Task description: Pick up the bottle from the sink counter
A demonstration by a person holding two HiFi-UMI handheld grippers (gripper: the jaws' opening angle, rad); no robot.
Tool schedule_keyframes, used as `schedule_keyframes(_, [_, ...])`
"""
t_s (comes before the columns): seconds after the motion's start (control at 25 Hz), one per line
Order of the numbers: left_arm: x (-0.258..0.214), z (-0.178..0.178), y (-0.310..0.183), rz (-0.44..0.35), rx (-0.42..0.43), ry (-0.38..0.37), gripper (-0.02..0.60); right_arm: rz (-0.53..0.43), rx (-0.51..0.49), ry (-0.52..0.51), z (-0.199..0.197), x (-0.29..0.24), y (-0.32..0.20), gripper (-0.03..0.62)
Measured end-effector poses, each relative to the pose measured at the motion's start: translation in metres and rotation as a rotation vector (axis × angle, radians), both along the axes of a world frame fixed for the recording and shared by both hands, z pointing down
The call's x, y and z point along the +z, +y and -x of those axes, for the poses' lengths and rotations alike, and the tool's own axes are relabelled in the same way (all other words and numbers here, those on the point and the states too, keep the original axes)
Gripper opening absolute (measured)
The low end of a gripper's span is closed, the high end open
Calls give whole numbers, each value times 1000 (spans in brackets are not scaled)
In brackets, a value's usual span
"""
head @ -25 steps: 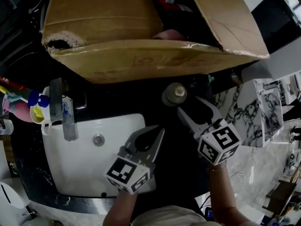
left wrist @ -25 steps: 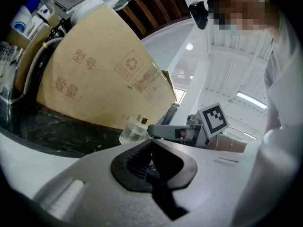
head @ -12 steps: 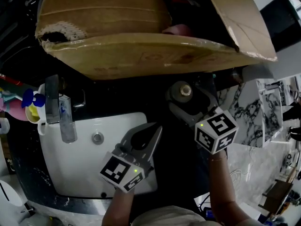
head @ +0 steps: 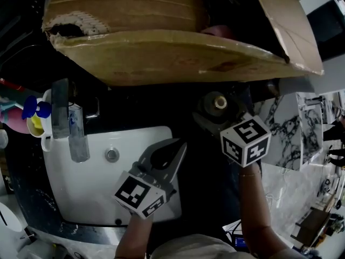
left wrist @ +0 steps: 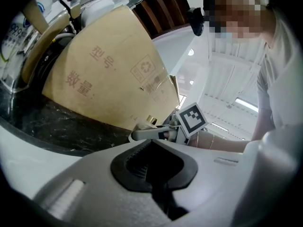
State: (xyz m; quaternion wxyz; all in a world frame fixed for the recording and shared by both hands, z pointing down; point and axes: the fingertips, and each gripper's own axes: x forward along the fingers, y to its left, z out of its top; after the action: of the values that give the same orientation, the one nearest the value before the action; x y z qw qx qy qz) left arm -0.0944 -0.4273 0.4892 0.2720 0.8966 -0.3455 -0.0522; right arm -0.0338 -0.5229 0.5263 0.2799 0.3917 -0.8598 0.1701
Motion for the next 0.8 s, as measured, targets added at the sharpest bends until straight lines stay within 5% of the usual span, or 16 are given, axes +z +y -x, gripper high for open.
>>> schedule_keyframes(0.8, [7, -1, 0, 25, -9, -1, 6, 14, -13, 14, 9, 7, -8, 354])
